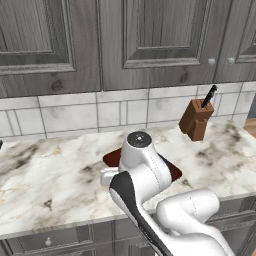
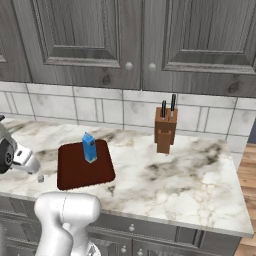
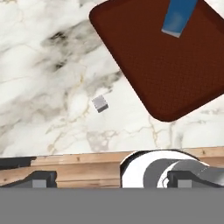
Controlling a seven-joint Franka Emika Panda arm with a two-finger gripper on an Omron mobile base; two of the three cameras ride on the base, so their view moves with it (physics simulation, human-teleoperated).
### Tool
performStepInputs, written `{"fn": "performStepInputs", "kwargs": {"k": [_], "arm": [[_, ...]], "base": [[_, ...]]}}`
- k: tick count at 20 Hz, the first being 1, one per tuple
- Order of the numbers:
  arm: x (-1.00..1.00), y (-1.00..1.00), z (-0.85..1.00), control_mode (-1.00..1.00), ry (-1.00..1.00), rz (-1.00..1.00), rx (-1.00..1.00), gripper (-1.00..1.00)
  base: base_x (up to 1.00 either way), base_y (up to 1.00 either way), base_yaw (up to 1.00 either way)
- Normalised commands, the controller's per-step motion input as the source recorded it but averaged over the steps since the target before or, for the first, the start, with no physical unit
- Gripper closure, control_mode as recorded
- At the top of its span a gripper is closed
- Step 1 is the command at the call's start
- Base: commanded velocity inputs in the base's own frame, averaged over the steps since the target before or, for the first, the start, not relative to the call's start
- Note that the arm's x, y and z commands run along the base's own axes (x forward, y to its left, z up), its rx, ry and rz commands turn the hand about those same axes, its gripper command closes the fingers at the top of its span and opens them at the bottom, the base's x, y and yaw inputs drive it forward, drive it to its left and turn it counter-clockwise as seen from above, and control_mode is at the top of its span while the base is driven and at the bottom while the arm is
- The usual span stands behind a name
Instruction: Take out the milk from the fridge and place it on the tray on the counter. Then take the sugar cube near the tray and place it in the tray.
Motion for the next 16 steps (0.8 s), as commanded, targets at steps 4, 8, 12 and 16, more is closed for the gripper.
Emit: {"fn": "performStepInputs", "kwargs": {"k": [4, 8, 12, 16], "arm": [[0.47, 0.19, -0.47, -1.00, 0.00, 0.00, 0.01, -1.00], [0.17, 0.10, -0.30, -1.00, 0.06, 0.02, -0.02, -1.00], [0.23, 0.11, -0.30, -1.00, 0.10, 0.06, -0.07, -1.00], [0.12, 0.14, -0.16, -1.00, 0.05, 0.09, -0.06, -1.00]], "base": [[0.00, 0.00, 0.00], [0.00, 0.00, 0.00], [0.00, 0.00, 0.00], [0.00, 0.00, 0.00]]}}
